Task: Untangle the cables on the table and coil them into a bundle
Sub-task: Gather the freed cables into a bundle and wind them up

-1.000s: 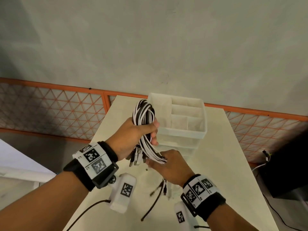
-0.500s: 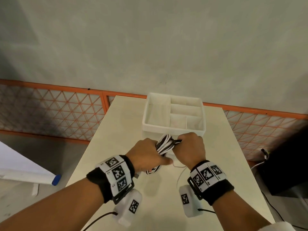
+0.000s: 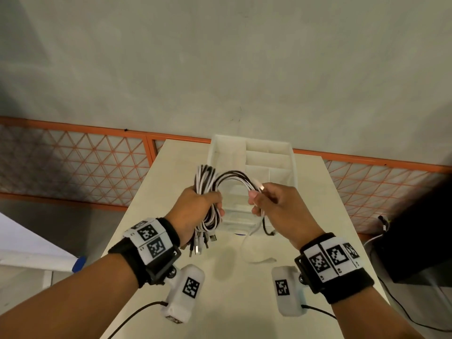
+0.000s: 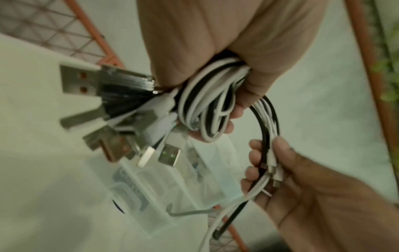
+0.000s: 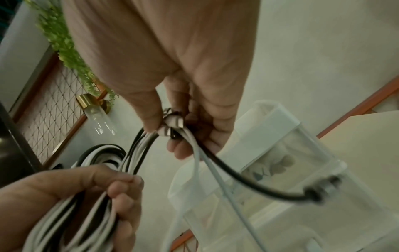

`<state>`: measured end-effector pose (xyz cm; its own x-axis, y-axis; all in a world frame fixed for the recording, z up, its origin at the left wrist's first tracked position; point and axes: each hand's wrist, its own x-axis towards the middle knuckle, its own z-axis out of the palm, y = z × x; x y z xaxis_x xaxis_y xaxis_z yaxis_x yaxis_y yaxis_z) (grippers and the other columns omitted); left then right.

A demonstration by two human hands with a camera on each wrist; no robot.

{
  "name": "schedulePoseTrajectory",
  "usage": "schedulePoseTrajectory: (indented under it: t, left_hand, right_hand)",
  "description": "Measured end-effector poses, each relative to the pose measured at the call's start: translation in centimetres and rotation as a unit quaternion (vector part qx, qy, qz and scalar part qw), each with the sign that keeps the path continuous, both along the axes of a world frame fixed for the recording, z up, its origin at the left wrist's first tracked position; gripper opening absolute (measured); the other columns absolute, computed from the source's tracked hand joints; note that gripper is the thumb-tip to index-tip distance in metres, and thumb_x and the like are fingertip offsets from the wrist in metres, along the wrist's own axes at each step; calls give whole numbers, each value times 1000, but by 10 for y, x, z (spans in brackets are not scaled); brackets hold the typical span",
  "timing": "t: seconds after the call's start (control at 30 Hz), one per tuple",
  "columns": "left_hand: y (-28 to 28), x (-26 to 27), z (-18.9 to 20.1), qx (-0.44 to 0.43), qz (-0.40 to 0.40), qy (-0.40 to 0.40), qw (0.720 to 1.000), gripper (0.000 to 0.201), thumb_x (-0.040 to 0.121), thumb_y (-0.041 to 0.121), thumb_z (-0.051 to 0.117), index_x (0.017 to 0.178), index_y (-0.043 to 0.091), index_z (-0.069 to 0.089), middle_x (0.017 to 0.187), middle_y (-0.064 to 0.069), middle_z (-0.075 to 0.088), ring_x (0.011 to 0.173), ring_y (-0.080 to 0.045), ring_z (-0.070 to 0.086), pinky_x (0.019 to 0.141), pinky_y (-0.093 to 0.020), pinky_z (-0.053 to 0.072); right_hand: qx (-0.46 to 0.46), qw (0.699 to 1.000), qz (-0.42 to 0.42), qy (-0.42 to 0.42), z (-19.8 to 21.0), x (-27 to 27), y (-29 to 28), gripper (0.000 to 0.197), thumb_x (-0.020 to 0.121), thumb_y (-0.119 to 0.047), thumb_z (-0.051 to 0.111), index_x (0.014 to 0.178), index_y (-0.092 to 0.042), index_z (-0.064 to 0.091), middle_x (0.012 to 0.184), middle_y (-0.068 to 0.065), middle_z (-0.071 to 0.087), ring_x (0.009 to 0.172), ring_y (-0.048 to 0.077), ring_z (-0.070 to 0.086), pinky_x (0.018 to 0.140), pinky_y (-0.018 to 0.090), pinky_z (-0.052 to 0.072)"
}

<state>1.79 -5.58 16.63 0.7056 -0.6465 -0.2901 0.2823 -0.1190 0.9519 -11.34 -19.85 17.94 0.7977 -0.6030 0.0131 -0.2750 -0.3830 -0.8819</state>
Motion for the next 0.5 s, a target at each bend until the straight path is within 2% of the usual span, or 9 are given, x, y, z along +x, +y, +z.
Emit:
schedulePoseTrajectory:
  t: [0.07, 0.17, 0.23, 0.27, 0.3, 0.37, 0.43, 0.47, 0.5]
  left_hand:
    - [-1, 1, 0, -21, -11, 50, 998, 20, 84, 24, 75, 84, 9, 62, 67, -8, 56, 61, -24, 58, 70, -40, 49]
    - [-2, -2, 0, -20, -22, 28, 999, 47, 67, 49, 81, 87, 11, 63, 68, -6, 57, 67, -24, 60, 75, -41, 51]
    - [-2, -1, 0, -27, -18, 10, 999, 49, 65, 51, 80, 86, 11, 62, 68, -6, 57, 68, -24, 60, 75, -42, 51]
    - [-1, 0, 0, -31, -19, 5, 999, 46, 67, 50, 79, 86, 11, 62, 67, -6, 57, 67, -24, 59, 74, -42, 51]
    - [1, 2, 0, -32, -22, 0, 999, 43, 72, 47, 79, 85, 10, 61, 66, -7, 56, 65, -24, 59, 72, -41, 50]
    - [4, 5, 3, -32, -38, -10, 999, 33, 80, 39, 77, 83, 9, 61, 66, -8, 55, 62, -23, 57, 70, -40, 49]
    - [7, 8, 7, -26, -72, -28, 997, 28, 83, 34, 75, 78, 10, 62, 64, -8, 55, 61, -24, 56, 68, -38, 49]
    - [8, 9, 10, -20, -94, -40, 995, 27, 84, 34, 74, 76, 11, 62, 64, -8, 55, 62, -24, 56, 67, -37, 49]
    - [10, 9, 12, -14, -118, -50, 992, 27, 84, 34, 74, 76, 11, 61, 63, -7, 55, 63, -24, 56, 66, -36, 49]
  right_hand:
    - [-27, 999, -13, -34, -3, 2, 4, 22, 99, -24, 62, 84, -11, 73, 72, 4, 73, 66, 6, 70, 77, 38, 60]
    - [-44, 995, -22, -92, -12, 9, 20, 19, 99, -21, 62, 89, -11, 74, 76, 5, 72, 73, 18, 72, 78, 44, 61]
    - [-49, 992, -26, -111, -17, 11, 27, 14, 99, -18, 61, 91, -13, 71, 78, 4, 71, 75, 20, 71, 77, 44, 61]
    - [-41, 993, -27, -112, -17, 11, 28, 7, 98, -17, 62, 97, -16, 69, 81, 1, 71, 76, 18, 71, 77, 41, 61]
    - [-28, 994, -36, -104, -15, 11, 27, 12, 96, -18, 65, 107, -21, 66, 89, -3, 71, 79, 15, 71, 76, 37, 61]
    - [6, 995, -68, -74, -12, 9, 23, 49, 88, -23, 75, 129, -30, 50, 112, -7, 66, 88, 11, 69, 74, 31, 60]
    - [16, 996, -73, -44, -4, 8, 18, 83, 82, -26, 81, 146, -35, 29, 131, -9, 53, 96, 10, 65, 70, 22, 54]
    - [2, 998, -57, -33, -1, 8, 15, 96, 81, -26, 82, 152, -40, 19, 136, -11, 46, 101, 11, 64, 74, 21, 51]
    - [-20, 999, -29, -21, 2, 8, 13, 100, 81, -26, 81, 154, -44, 15, 139, -14, 41, 109, 11, 61, 81, 22, 50]
